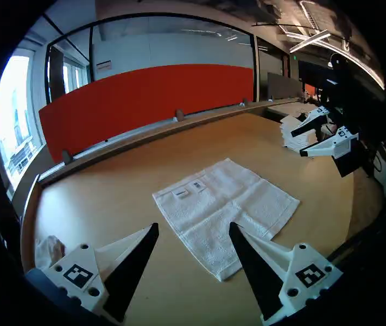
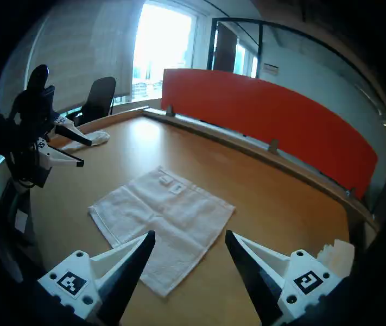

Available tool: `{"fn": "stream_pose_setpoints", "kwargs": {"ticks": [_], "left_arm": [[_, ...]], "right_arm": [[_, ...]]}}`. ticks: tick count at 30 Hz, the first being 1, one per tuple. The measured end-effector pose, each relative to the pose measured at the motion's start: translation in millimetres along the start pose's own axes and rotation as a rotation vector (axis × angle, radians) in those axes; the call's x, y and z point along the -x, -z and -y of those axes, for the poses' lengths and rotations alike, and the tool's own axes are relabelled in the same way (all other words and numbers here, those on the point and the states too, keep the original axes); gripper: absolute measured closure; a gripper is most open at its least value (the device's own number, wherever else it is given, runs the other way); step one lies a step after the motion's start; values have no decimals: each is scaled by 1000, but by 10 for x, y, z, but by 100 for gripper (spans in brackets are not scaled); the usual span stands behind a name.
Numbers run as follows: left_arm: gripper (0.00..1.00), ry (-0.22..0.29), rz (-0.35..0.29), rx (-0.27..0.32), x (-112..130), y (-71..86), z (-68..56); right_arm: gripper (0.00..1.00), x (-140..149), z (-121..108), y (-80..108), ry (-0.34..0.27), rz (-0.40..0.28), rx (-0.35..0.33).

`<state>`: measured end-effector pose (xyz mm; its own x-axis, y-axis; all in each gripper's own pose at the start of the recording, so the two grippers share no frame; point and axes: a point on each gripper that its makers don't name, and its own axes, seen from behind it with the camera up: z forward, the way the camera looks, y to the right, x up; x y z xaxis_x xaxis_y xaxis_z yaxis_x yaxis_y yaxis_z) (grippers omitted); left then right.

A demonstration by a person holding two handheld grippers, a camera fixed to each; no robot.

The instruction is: Fold towel

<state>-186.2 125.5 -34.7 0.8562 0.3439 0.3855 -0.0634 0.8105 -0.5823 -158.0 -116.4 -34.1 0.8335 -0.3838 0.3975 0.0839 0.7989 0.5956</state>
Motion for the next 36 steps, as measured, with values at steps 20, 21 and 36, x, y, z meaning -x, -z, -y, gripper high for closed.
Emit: {"fn": "stream_pose_setpoints", "kwargs": {"ticks": [20, 21, 36], "left_arm": [[4, -25, 143, 64, 696, -316, -249], [4, -27, 151, 68, 726, -327, -261], [4, -67, 248, 124, 1119, -488, -427]], "right_arm": [[0, 788, 235, -310, 23, 137, -56], [0, 819, 247, -319, 24, 143, -59], [0, 1239, 365, -430, 42, 233, -105]]}}
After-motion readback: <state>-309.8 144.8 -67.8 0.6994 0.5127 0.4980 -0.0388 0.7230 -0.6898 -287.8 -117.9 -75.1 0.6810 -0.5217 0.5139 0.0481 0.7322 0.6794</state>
